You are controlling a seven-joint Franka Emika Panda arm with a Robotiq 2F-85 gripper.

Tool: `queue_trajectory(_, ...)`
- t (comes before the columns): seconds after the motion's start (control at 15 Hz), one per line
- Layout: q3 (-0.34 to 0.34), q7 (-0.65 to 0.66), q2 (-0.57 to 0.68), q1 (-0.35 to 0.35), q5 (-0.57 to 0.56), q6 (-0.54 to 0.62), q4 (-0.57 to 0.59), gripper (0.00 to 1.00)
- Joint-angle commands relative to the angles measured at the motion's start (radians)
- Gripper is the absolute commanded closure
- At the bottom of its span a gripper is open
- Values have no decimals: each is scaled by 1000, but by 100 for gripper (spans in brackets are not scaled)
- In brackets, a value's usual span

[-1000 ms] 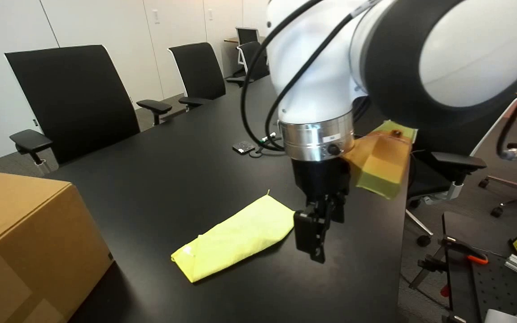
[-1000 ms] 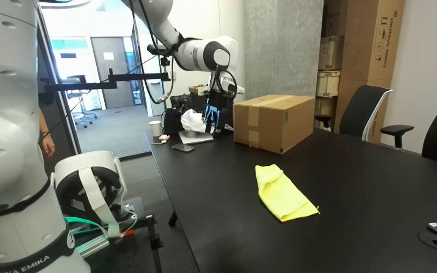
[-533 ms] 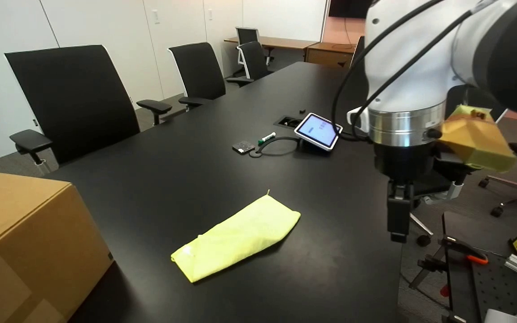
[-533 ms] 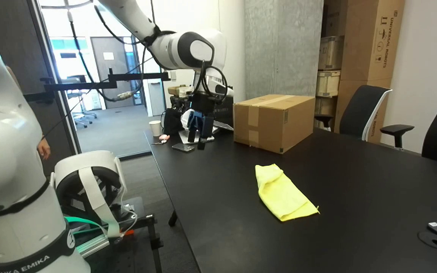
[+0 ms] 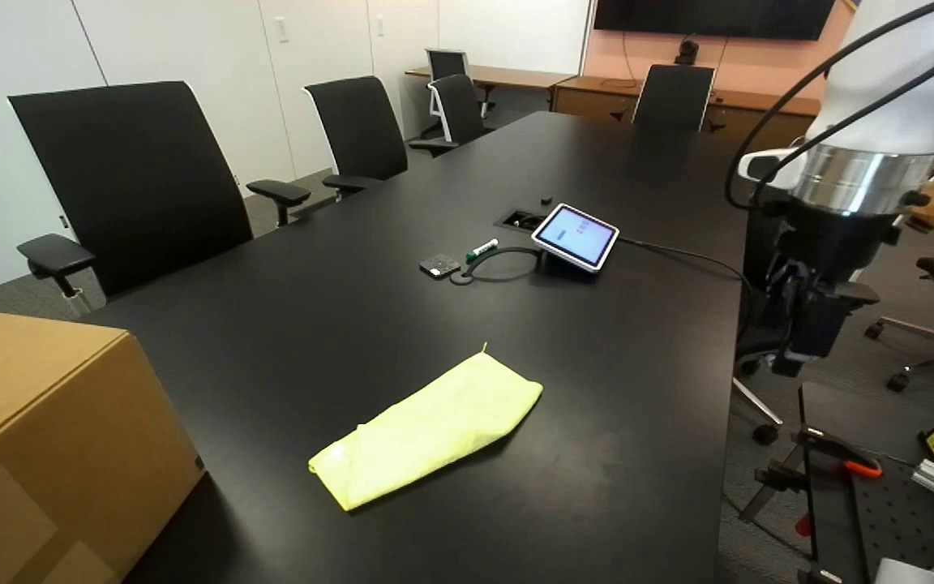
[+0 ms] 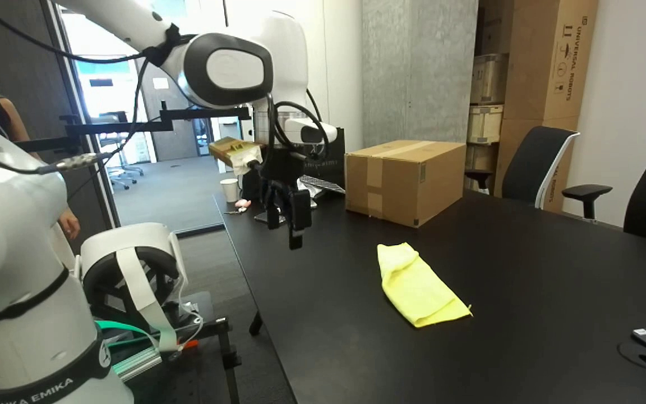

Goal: Fold the yellow cloth

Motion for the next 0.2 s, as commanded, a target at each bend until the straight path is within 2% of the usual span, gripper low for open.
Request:
queue_trajectory(0.0, -21, -52, -44, -16, -2, -2, -25, 0)
queue_trajectory(0.13, -48, -97, -103, -24, -4, -3, -48, 0)
